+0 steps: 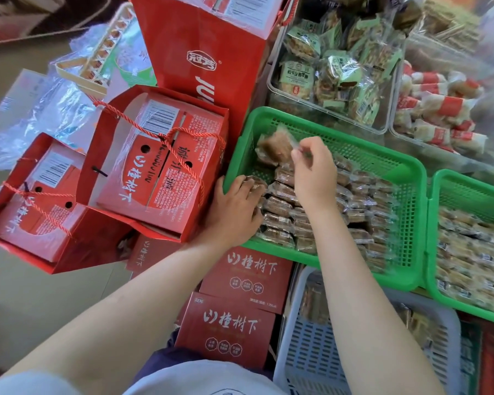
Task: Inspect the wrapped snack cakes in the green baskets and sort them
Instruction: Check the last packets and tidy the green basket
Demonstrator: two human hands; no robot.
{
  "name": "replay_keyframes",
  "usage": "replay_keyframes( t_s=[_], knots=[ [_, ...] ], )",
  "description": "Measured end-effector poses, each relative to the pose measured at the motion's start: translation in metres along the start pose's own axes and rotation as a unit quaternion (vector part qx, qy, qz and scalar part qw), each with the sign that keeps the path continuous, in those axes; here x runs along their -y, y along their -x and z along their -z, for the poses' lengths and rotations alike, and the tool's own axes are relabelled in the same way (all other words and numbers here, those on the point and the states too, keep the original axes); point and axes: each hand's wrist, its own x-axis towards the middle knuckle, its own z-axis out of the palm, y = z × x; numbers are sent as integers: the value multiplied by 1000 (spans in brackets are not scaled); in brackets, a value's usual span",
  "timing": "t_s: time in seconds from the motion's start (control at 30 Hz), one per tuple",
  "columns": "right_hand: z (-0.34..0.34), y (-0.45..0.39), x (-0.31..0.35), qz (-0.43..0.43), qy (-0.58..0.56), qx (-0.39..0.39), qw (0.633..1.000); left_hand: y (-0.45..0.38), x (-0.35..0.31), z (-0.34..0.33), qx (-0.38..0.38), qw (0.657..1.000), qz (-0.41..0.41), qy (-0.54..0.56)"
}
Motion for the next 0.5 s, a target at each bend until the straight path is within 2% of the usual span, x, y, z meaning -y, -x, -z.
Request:
replay_keyframes(
  t_s=[0.1,0.17,0.27,0.33,0.37,0.43,0.5],
  knots=[
    [32,29,9,-24,-119,-45,992,12,-7,11,18,999,12,43],
    [49,53,7,-38,-132,-79,987,29,-13,17,-2,996,1,89],
    [65,89,1,-48,-87,-115,988,61,-26,35,-125,976,-49,172],
    [73,113,-1,-42,-57,-86,994,78,-37,54,-175,952,-52,246],
    [76,124,1,-44,-58,-56,996,85,-43,65,-167,939,-33,298],
    [82,143,8,-44,-86,9,995,99,-56,89,-100,904,19,416],
    [87,158,18,-43,-128,58,989,109,-65,108,-45,848,63,524]
  ],
)
